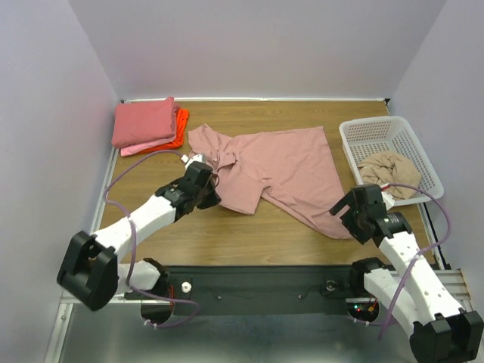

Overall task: Fold and stack the t-shirts
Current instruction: Flatten the tshirt out

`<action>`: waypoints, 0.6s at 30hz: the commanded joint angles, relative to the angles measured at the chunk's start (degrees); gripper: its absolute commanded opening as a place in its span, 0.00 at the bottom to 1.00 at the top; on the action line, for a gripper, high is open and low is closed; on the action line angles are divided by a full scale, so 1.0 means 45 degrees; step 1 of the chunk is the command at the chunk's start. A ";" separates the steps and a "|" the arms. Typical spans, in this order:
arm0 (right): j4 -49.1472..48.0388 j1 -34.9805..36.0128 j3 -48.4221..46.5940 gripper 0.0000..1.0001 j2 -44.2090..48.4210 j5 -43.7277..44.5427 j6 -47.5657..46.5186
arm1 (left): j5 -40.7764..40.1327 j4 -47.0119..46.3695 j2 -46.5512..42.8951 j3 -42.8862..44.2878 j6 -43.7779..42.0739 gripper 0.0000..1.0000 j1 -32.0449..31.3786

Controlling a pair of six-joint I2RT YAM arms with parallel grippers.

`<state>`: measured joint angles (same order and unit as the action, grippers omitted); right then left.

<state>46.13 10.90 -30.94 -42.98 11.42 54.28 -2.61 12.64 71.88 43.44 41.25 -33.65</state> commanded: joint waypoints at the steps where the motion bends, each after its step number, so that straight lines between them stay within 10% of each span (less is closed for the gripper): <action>1: 0.2442 -0.0058 -0.0976 1.00 0.0430 0.1543 0.0789 | -0.1174 0.2240 -0.2062 -0.0902 0.1103 0.00 0.0017; 18: 0.1761 -0.0058 -0.0468 1.00 -0.1386 0.0880 0.0633 | -0.8071 0.9533 -0.7905 0.0581 0.7960 0.00 0.0114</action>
<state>54.92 10.90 -32.84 -49.25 14.59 56.58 -29.39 47.64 39.51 43.29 68.99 -33.63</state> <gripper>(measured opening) 0.998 0.044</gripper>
